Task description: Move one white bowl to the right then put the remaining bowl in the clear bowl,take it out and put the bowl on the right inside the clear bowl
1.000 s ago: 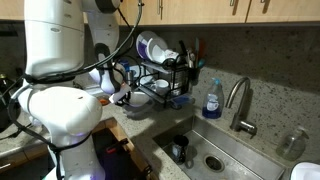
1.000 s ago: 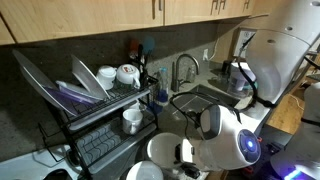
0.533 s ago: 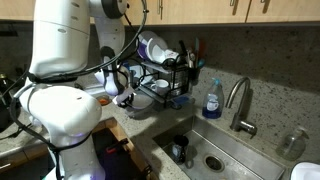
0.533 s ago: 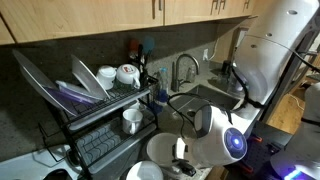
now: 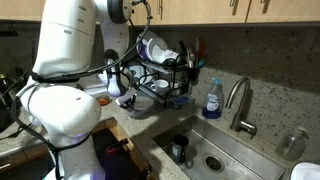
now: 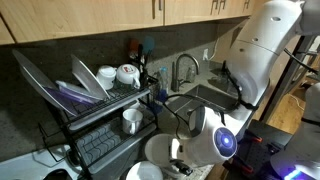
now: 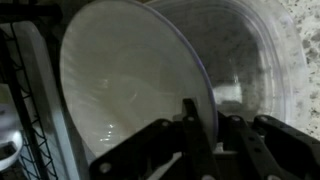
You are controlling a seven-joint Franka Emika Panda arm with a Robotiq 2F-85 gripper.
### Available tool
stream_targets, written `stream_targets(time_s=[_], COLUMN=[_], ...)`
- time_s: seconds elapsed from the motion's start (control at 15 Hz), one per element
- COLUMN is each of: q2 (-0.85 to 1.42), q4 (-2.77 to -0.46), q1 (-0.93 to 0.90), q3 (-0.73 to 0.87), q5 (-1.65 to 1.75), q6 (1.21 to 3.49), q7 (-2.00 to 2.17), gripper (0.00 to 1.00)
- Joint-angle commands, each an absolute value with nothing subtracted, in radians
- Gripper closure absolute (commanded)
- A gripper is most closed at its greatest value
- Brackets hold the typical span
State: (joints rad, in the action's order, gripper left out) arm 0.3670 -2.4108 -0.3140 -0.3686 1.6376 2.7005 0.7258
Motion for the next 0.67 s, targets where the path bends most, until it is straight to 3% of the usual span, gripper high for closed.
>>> stream_targets(time_s=[0.0,0.53,0.6], q2=[0.376,0.378,0.379], q4=[-2.389,-2.392,-2.392], q1=[-0.303,-0.293,-0.291], q3=[-0.362,-0.349,-0.347], q5=[1.621,1.605,1.606], q6=[2.710,2.698,2.698], q7=[0.683,0.674,0.675], gripper=[0.97,0.95,0.85])
